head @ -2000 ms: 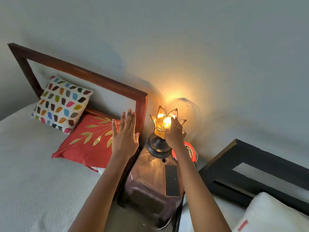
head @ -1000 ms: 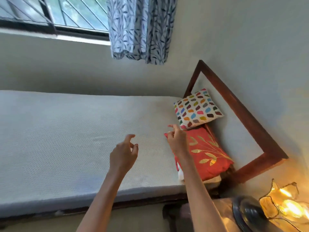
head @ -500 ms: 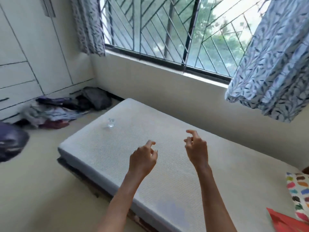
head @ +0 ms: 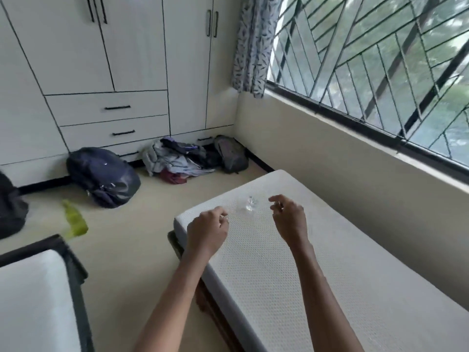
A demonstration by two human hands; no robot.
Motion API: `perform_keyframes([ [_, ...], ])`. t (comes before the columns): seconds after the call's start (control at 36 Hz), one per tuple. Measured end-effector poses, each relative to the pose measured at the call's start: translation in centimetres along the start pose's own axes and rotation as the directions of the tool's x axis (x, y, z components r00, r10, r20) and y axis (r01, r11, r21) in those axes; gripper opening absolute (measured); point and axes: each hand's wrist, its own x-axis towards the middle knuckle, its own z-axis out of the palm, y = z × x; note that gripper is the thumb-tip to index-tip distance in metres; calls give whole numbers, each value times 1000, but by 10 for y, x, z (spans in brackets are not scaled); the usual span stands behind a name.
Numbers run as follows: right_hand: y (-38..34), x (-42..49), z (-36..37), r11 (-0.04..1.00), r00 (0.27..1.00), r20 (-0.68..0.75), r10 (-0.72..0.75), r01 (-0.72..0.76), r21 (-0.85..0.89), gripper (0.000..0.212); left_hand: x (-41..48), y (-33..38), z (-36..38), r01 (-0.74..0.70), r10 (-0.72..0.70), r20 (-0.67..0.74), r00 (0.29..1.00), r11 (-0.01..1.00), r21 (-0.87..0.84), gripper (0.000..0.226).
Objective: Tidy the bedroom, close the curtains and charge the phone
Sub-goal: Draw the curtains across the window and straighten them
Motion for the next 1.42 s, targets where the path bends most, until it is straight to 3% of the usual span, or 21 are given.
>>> perform_keyframes([
  [0.44,-139,248,190,991,990,47,-133,133,7,28,253,-151,-70,140,-116,-175,978,981,131,15],
  [0.61,-196,339,246,988,986,69,-152,149,36,26,353,-200,-107,165,-140,-319,937,985,54,12],
  [0.72,-229,393,284,985,984,58,-171,169,31,26,421,-229,-118,158,-140,-299,944,987,38,13],
  [0.86,-277,465,331,983,982,46,-183,183,19,27,523,-260,-137,49,-41,-267,963,999,24,17],
  [1.14,-367,602,388,990,986,-131,-103,115,86,28,710,-293,-209,-185,199,-171,965,979,90,34],
  [1.42,-357,676,403,999,971,-240,14,-7,33,22,834,-276,-189,-293,284,-124,951,954,-68,35],
])
